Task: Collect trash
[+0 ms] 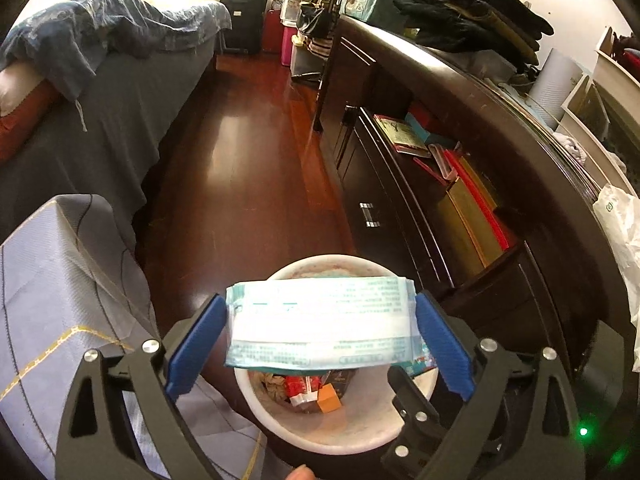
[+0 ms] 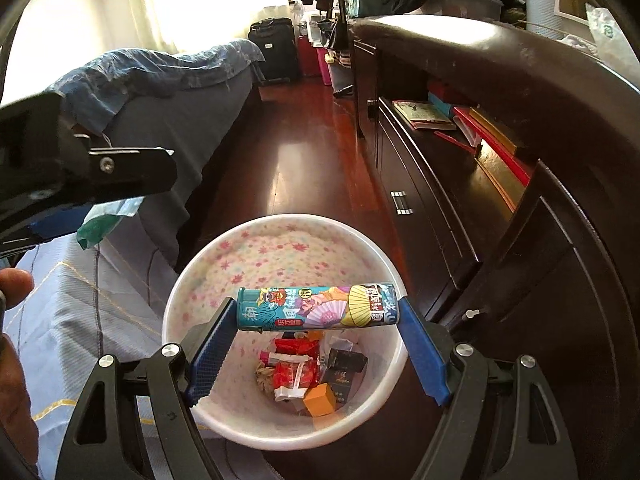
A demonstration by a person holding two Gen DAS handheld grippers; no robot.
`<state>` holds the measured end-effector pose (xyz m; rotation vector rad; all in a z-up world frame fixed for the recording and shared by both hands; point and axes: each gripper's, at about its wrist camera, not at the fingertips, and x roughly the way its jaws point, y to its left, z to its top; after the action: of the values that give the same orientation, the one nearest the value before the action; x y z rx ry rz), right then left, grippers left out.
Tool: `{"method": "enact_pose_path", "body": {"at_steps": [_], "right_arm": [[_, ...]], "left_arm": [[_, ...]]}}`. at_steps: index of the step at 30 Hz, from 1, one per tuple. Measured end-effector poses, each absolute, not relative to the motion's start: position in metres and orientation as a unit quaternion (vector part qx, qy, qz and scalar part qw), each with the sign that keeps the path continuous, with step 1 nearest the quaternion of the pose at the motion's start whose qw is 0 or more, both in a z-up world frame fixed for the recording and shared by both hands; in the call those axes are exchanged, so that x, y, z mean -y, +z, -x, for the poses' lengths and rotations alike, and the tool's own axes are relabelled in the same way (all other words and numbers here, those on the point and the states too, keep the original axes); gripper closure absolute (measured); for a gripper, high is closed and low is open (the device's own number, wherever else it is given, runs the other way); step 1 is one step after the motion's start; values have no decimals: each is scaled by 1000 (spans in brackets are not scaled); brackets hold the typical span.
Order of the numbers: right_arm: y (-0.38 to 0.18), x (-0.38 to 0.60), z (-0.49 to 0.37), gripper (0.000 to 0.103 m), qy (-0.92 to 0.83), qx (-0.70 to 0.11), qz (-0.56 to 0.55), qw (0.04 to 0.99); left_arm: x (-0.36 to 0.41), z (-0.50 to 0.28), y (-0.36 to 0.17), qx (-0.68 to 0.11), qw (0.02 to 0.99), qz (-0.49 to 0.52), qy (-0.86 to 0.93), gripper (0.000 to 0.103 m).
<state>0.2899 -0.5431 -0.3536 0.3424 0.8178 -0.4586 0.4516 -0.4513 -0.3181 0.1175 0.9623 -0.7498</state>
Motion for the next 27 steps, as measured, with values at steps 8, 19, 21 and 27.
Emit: {"method": "enact_pose_path", "body": {"at_steps": [8, 19, 21, 27], "right_arm": [[-360, 545, -290, 20, -227, -396, -165, 874], [-358, 538, -287, 20, -220, -408, -165, 871], [-352, 532, -284, 20, -214, -408, -165, 872], [-322, 500, -272, 14, -181, -402, -158, 884]], "left_arm": [[455, -462, -332, -476, 803, -38, -357, 4], [443, -462, -332, -482, 804, -31, -347, 4], [432, -459, -323, -474, 811, -27, -342, 4], [375, -436, -285, -430, 854, -22, -291, 4]]}}
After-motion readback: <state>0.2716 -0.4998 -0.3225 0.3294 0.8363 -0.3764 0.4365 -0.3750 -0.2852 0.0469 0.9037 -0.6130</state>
